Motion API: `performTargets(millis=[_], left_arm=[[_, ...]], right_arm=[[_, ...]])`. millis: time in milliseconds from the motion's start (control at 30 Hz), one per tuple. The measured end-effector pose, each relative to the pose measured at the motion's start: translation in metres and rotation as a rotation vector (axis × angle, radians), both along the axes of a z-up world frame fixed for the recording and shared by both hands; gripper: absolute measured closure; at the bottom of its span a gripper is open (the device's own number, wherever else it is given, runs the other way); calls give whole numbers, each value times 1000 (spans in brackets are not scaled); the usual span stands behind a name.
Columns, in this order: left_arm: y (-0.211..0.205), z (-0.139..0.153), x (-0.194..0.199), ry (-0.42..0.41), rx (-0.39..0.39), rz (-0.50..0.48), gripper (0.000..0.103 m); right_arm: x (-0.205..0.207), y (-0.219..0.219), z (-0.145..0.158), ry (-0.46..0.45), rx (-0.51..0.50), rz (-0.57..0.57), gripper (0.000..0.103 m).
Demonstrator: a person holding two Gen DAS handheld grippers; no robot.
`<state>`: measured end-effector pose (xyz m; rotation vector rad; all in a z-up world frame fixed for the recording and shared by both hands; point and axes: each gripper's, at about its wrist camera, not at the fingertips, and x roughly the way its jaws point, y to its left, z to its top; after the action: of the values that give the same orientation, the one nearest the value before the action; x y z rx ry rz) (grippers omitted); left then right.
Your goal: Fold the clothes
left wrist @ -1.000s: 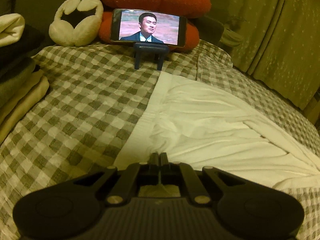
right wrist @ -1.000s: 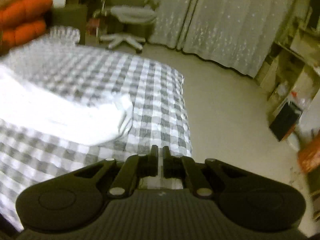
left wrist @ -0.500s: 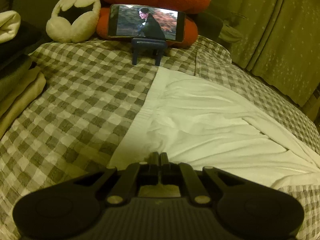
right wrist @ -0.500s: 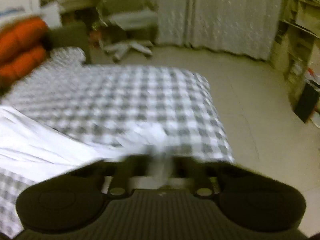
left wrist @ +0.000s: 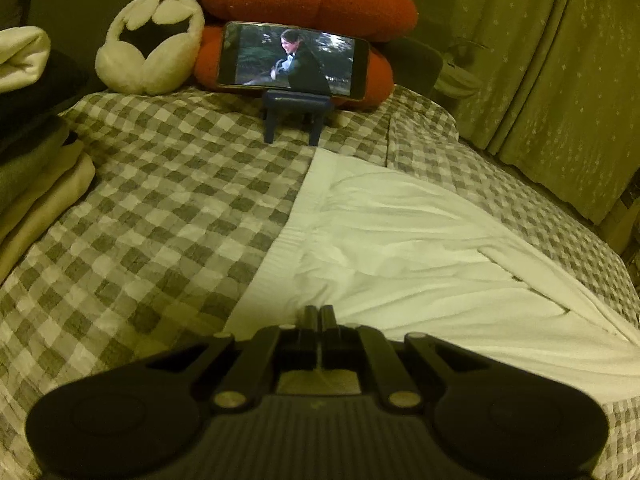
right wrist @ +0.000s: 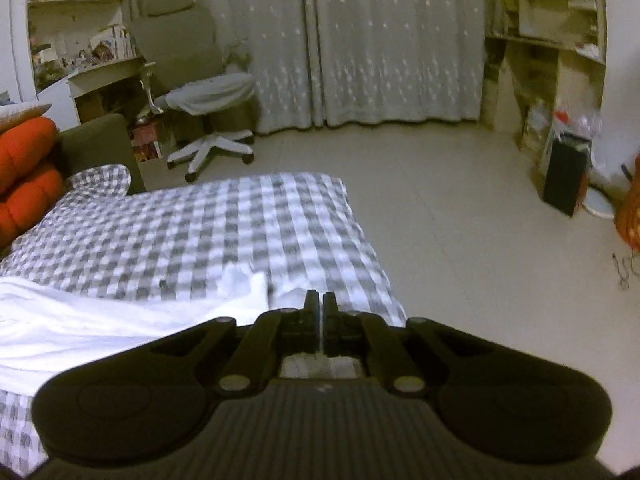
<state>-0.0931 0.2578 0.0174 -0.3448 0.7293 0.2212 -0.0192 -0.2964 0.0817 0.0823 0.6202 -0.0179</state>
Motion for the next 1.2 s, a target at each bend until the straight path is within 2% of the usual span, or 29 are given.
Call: performTargets(millis=[33,167,267,333,400,433,467,500,533,600,767,833,867,900,933,1000,1100,1200], left_arm=[[1,2,-1,-6,1,4,102],[0,6,-3,-9,-1,3,102],[1,5,-3,-2,-16,5,102],[3,4,-3,8,-48,13,102],[6,5,-5,14,-70,25,101],[6,6,-7,12,-73,30,101],[7,7,-9,11,-77,36,101],[8,8,-11,9,-82,42,101],[8,9,-15,5,-85,50,101],[8,12,-25,-8,-88,67,99],[10,7,-24,6,-113,69,84],[9,0,-18,20,-130,61,85],[7,-3,-14,24,-130,48,89],[5,-6,-11,33,-130,38,99],[4,-7,-9,37,-124,37,102],[2,-4,-8,24,-89,33,102],[4,2,-13,1,-72,41,103],[7,6,-17,-9,-79,46,103]], right_arm=[[-1,-1,-1,2,-11,-8,103],[-8,-12,5,-16,49,-12,103],[-1,-3,-5,40,35,57,103],[7,5,-18,100,21,92,90],[14,8,-26,131,26,108,86],[15,5,-26,129,51,98,79],[16,1,-26,126,79,86,53],[16,-3,-26,122,103,83,36],[15,-8,-26,116,127,83,35],[17,-10,-31,136,158,99,35],[27,-5,-39,186,144,114,35],[31,-11,-40,191,171,114,43],[33,-10,-40,192,179,123,64],[36,-7,-42,200,169,137,82],[39,-2,-43,209,130,143,100],[37,9,-38,171,27,135,100],[15,0,-15,30,58,55,101],[-12,-17,3,-58,116,-20,101]])
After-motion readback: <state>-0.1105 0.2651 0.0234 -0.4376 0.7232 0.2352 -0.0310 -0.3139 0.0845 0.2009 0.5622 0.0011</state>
